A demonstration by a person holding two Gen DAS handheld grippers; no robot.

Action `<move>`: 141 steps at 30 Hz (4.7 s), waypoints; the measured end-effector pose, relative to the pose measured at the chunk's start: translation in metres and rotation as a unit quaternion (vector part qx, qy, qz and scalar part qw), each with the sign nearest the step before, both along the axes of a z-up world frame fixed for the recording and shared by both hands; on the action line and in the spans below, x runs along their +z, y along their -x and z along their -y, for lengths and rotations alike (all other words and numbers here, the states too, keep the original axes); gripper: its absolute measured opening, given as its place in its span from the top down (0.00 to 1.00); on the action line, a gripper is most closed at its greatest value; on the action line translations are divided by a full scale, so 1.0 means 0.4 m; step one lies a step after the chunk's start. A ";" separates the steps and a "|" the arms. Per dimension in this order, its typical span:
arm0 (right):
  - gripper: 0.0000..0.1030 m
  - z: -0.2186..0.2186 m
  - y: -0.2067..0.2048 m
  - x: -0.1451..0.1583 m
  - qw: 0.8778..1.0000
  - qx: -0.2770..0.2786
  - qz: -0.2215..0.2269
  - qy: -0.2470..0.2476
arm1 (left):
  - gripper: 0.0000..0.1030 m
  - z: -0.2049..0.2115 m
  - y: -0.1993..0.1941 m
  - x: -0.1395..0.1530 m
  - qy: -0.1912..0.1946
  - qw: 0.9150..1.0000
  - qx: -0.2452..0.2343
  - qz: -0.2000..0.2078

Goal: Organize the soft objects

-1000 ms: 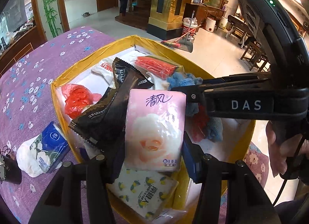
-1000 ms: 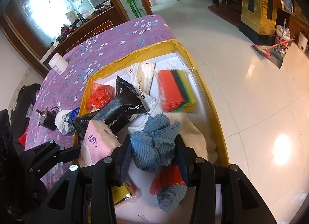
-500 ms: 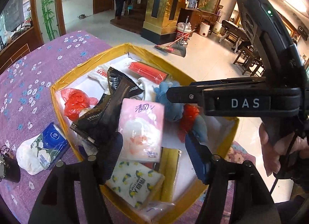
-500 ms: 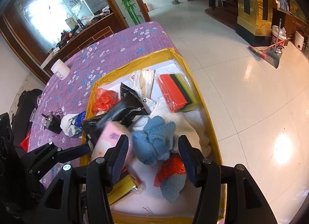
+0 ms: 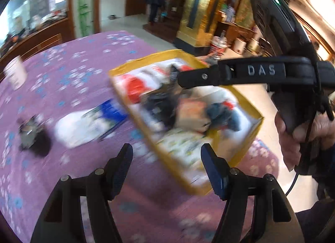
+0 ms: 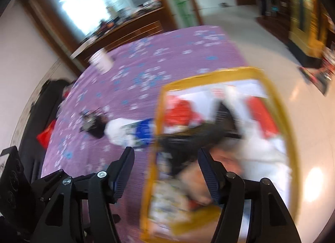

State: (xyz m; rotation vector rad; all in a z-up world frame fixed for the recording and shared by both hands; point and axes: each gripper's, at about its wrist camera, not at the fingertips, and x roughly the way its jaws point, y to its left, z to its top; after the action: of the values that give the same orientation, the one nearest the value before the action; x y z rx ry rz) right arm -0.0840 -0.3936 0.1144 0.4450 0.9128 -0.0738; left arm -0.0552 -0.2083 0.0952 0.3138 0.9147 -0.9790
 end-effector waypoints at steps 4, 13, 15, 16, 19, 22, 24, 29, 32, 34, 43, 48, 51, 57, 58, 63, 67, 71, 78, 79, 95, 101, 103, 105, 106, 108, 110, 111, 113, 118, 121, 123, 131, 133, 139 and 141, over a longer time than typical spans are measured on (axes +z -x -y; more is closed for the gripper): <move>0.35 -0.103 -0.149 -0.036 0.998 0.065 -0.019 -0.005 | 0.35 -0.108 -0.034 -0.019 -0.015 0.999 0.052 -0.002; 0.35 -0.136 -0.437 -0.199 0.994 0.053 -0.095 0.001 | 0.35 -0.316 -0.070 -0.045 -0.035 0.990 0.135 -0.009; 0.35 -0.151 -0.455 -0.234 0.992 0.053 -0.119 0.007 | 0.35 -0.347 -0.075 -0.051 -0.038 0.988 0.147 -0.012; 0.35 -0.165 -0.455 -0.231 0.991 0.055 -0.121 0.025 | 0.35 -0.364 -0.076 -0.053 -0.039 0.987 0.154 -0.012; 0.32 -0.211 -0.421 -0.236 0.988 0.075 -0.134 0.030 | 0.35 -0.408 -0.090 -0.052 -0.036 0.985 0.171 -0.015; 0.32 -0.279 -0.353 -0.242 0.981 0.126 -0.150 -0.004 | 0.35 -0.438 -0.096 -0.051 -0.031 0.983 0.181 -0.018; 0.32 -0.349 -0.278 -0.245 0.970 0.179 -0.160 -0.040 | 0.35 -0.453 -0.100 -0.056 -0.028 0.982 0.185 -0.021; 0.32 -0.373 -0.157 -0.164 0.969 0.220 -0.098 -0.060 | 0.35 -0.474 -0.106 -0.074 -0.029 0.980 0.194 -0.036; 0.30 -0.321 -0.198 -0.117 0.977 0.194 -0.069 0.046 | 0.35 -0.475 -0.114 -0.084 -0.030 0.979 0.195 -0.044; 0.29 -0.284 -0.240 -0.119 0.980 0.179 -0.066 0.057 | 0.35 -0.468 -0.113 -0.082 -0.031 0.979 0.198 -0.043; 0.23 -0.263 -0.441 -0.235 0.984 0.144 -0.086 0.062 | 0.35 -0.491 -0.080 -0.061 -0.034 0.978 0.201 -0.035; 0.70 -0.310 -0.470 -0.260 0.980 0.151 -0.105 0.076 | 0.35 -0.512 -0.081 -0.072 -0.038 0.977 0.206 -0.042; 0.86 -0.325 -0.450 -0.249 0.979 0.162 -0.105 0.060 | 0.35 -0.511 -0.090 -0.074 -0.034 0.977 0.206 -0.044; 0.86 -0.292 -0.255 -0.108 0.988 0.154 -0.020 0.024 | 0.35 -0.463 -0.105 -0.068 -0.028 0.981 0.185 -0.044; 0.86 -0.283 -0.221 -0.087 0.989 0.146 -0.009 0.025 | 0.35 -0.449 -0.106 -0.067 -0.028 0.982 0.179 -0.046; 0.86 -0.211 -0.076 -0.030 0.995 0.097 0.023 0.010 | 0.23 -0.335 -0.102 -0.062 -0.021 0.989 0.131 -0.062; 0.86 -0.165 0.014 -0.012 0.997 0.064 0.031 0.009 | 0.20 -0.199 -0.083 -0.069 -0.025 0.994 0.085 -0.069; 0.86 -0.111 0.078 -0.002 0.999 0.033 0.033 0.005 | 0.20 -0.087 -0.080 -0.104 -0.052 0.994 0.067 -0.076; 0.86 -0.066 0.164 0.014 0.999 0.015 0.038 0.009 | 0.20 0.025 -0.084 -0.170 -0.108 0.990 0.071 -0.061; 0.86 -0.064 0.169 0.014 0.999 0.015 0.038 0.008 | 0.20 0.034 -0.087 -0.181 -0.120 0.989 0.076 -0.052; 0.86 -0.111 0.111 -0.042 0.998 0.056 0.011 -0.004 | 0.51 -0.002 -0.066 -0.204 -0.143 0.984 0.102 0.015; 0.86 -0.161 0.066 -0.064 0.997 0.080 -0.002 -0.006 | 0.51 -0.054 -0.059 -0.175 -0.140 0.982 0.118 0.038; 0.86 -0.179 0.051 -0.069 0.996 0.086 -0.006 -0.005 | 0.51 -0.074 -0.061 -0.164 -0.141 0.981 0.125 0.047; 0.86 -0.194 0.039 -0.072 0.996 0.091 -0.008 -0.004 | 0.51 -0.092 -0.062 -0.154 -0.140 0.980 0.130 0.054; 0.86 -0.201 0.034 -0.073 0.996 0.093 -0.010 -0.001 | 0.51 -0.104 -0.062 -0.148 -0.139 0.980 0.134 0.055; 0.86 -0.218 0.026 -0.075 0.995 0.098 -0.014 0.007 | 0.51 -0.125 -0.064 -0.139 -0.136 0.979 0.142 0.057; 0.86 -0.236 0.018 -0.074 0.994 0.103 -0.017 0.016 | 0.51 -0.149 -0.066 -0.132 -0.134 0.978 0.150 0.058; 0.86 -0.243 0.016 -0.074 0.994 0.106 -0.018 0.023 | 0.51 -0.159 -0.069 -0.127 -0.133 0.977 0.155 0.057; 0.86 -0.260 0.011 -0.072 0.993 0.112 -0.019 0.032 | 0.51 -0.180 -0.077 -0.120 -0.129 0.976 0.165 0.056; 0.86 -0.301 0.001 -0.065 0.989 0.124 -0.021 0.072 | 0.51 -0.225 -0.084 -0.105 -0.123 0.973 0.185 0.056; 0.86 -0.325 0.000 -0.057 0.985 0.131 -0.017 0.107 | 0.51 -0.246 -0.084 -0.096 -0.121 0.972 0.193 0.056; 0.86 -0.340 0.000 -0.051 0.982 0.136 -0.012 0.130 | 0.51 -0.256 -0.085 -0.089 -0.120 0.971 0.197 0.059; 0.86 -0.379 -0.001 -0.030 0.974 0.150 0.000 0.172 | 0.50 -0.276 -0.076 -0.058 -0.118 0.969 0.201 0.076; 0.86 -0.384 0.001 -0.028 0.973 0.151 0.003 0.175 | 0.50 -0.278 -0.076 -0.052 -0.118 0.969 0.202 0.079; 0.86 -0.387 0.005 -0.022 0.971 0.152 0.007 0.185 | 0.50 -0.274 -0.073 -0.042 -0.119 0.969 0.202 0.084; 0.86 -0.386 0.006 -0.021 0.971 0.152 0.008 0.187 | 0.50 -0.270 -0.070 -0.041 -0.120 0.968 0.200 0.086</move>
State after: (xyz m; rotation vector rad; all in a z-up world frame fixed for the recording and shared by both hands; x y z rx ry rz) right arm -0.0864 -0.2393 0.1060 -0.0459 0.9181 0.0375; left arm -0.0270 -0.1003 0.0788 0.3934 0.8933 -0.4612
